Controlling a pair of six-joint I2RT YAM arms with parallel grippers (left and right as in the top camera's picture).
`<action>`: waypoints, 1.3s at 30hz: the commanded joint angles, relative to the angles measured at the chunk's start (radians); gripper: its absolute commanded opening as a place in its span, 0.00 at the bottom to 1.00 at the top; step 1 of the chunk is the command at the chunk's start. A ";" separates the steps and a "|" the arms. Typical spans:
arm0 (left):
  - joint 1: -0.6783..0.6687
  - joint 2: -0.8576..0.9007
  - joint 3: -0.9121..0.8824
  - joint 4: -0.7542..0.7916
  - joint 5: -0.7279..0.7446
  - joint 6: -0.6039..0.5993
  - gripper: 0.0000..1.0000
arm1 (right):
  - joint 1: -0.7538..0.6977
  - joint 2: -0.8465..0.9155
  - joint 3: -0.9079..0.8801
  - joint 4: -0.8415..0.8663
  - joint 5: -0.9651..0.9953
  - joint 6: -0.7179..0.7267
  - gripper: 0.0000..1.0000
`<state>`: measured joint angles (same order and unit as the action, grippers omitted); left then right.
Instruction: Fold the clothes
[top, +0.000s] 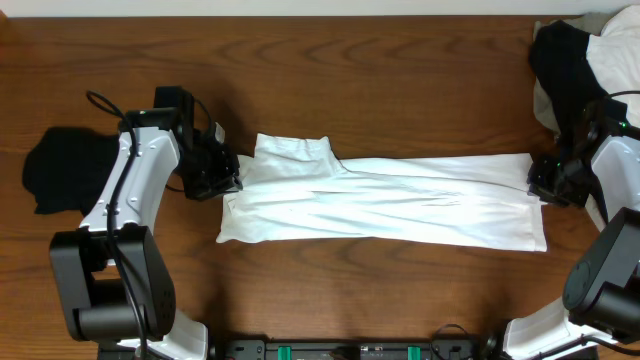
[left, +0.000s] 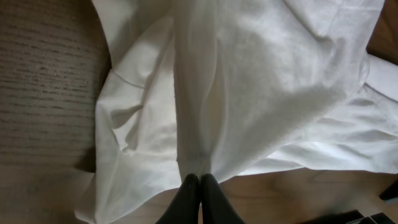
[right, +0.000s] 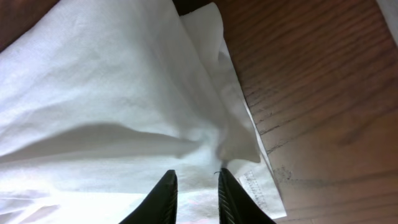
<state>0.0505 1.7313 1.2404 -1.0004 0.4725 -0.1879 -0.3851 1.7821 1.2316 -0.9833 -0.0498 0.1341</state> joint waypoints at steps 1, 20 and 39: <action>0.005 -0.020 0.007 -0.017 0.006 -0.009 0.06 | -0.014 -0.014 0.009 0.006 -0.010 0.007 0.20; 0.005 -0.020 0.007 -0.014 0.006 -0.009 0.06 | -0.014 0.143 -0.071 0.078 -0.010 0.008 0.17; -0.122 -0.002 0.007 0.317 -0.086 0.002 0.31 | -0.013 0.152 -0.071 0.078 -0.011 0.008 0.17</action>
<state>-0.0509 1.7313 1.2404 -0.6865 0.4534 -0.1940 -0.3851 1.9076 1.1687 -0.9073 -0.0547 0.1341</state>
